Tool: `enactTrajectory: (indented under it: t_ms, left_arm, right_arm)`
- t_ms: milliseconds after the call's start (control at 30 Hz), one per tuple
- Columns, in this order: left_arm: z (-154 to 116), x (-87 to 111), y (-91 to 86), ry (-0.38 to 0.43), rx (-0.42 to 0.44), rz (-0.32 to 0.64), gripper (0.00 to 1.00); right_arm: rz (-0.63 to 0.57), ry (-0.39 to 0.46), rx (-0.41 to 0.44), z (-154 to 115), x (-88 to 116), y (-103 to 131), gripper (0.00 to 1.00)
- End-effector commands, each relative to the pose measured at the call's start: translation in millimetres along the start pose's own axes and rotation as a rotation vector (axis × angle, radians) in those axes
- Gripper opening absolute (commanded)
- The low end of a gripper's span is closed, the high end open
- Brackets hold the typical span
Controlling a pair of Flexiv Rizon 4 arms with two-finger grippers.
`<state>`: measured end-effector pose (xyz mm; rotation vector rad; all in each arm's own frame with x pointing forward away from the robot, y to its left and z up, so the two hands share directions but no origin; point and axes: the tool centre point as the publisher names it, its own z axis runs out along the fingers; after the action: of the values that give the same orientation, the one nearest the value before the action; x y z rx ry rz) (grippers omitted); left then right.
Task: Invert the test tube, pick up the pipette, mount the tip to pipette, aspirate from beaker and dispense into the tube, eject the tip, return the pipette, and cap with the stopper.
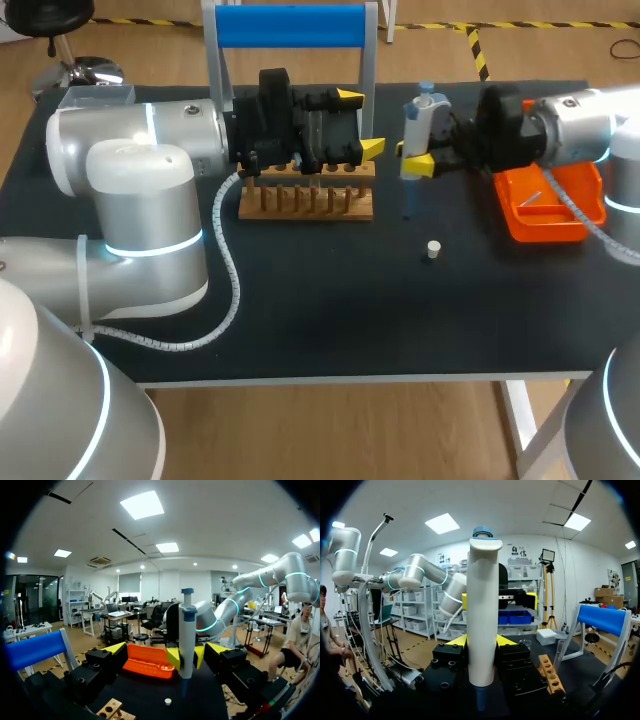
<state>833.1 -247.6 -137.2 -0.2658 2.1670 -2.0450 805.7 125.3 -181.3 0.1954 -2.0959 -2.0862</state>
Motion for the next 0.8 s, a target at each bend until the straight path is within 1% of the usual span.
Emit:
enactTrajectory:
  t_ms: [33,333,800]
  left_arm:
    - [2,1.4,0.8,-0.007,0.003,0.001,1.00]
    - [2,1.4,0.8,-0.007,0.003,0.001,1.00]
    - [2,1.4,0.8,-0.007,0.003,0.001,1.00]
  right_arm:
    - [0.001,0.008,0.001,13,-6,-1,0.00]
    - [-0.009,0.014,0.007,29,-18,-4,0.00]
    - [-0.011,0.003,-0.002,44,-31,2,0.00]
